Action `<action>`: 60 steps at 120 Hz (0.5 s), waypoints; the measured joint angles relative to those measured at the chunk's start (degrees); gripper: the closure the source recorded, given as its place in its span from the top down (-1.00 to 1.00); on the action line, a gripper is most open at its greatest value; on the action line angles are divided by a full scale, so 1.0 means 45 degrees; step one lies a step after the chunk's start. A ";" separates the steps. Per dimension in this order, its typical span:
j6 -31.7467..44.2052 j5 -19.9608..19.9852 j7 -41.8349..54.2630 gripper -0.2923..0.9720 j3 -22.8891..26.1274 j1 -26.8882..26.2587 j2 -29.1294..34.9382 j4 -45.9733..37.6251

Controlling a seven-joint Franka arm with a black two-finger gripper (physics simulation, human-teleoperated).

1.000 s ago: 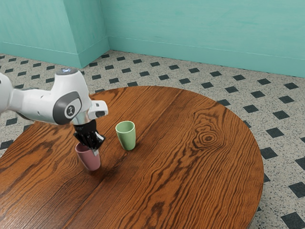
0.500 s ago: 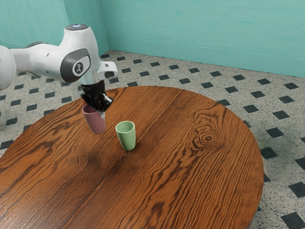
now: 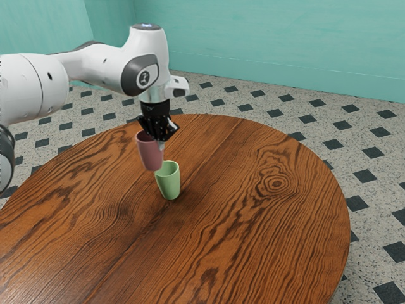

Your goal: Place the left cup onto the right cup

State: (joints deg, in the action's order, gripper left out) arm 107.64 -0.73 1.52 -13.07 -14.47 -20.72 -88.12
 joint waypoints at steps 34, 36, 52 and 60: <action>-0.0164 -0.0037 0.0003 -0.70 0.0016 -0.0023 -0.0521 0.0684; -0.0155 -0.0031 0.0002 -0.70 0.0019 -0.0028 -0.0570 0.0727; -0.0081 0.0008 -0.0009 -0.70 0.0093 -0.0045 -0.0924 0.0974; -0.0053 0.0016 -0.0019 -0.70 0.0111 -0.0047 -0.1107 0.1137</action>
State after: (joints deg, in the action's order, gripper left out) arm 107.40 -0.66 1.43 -12.57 -14.68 -25.70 -83.00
